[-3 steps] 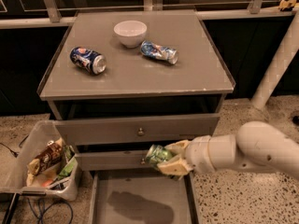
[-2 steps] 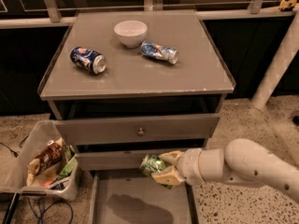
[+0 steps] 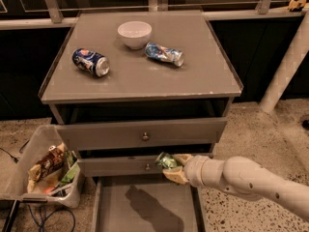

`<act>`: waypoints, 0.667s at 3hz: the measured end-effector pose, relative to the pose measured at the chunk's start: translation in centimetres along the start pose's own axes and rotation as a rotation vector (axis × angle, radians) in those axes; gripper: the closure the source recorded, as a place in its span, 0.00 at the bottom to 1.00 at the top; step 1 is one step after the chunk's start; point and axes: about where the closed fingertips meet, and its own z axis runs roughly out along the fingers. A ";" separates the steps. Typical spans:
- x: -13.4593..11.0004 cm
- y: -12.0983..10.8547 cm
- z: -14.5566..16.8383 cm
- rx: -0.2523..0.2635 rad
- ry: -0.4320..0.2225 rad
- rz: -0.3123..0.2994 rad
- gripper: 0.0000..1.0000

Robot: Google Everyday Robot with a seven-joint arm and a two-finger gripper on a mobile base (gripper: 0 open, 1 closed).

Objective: Place green can into bottom drawer

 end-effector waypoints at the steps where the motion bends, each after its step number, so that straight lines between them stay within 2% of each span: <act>1: 0.0 0.0 0.0 0.000 0.000 0.000 1.00; 2: 0.7 0.3 1.8 -0.025 0.026 0.012 1.00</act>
Offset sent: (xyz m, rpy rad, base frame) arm 0.0113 0.0223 -0.0432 -0.0193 0.0932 0.0290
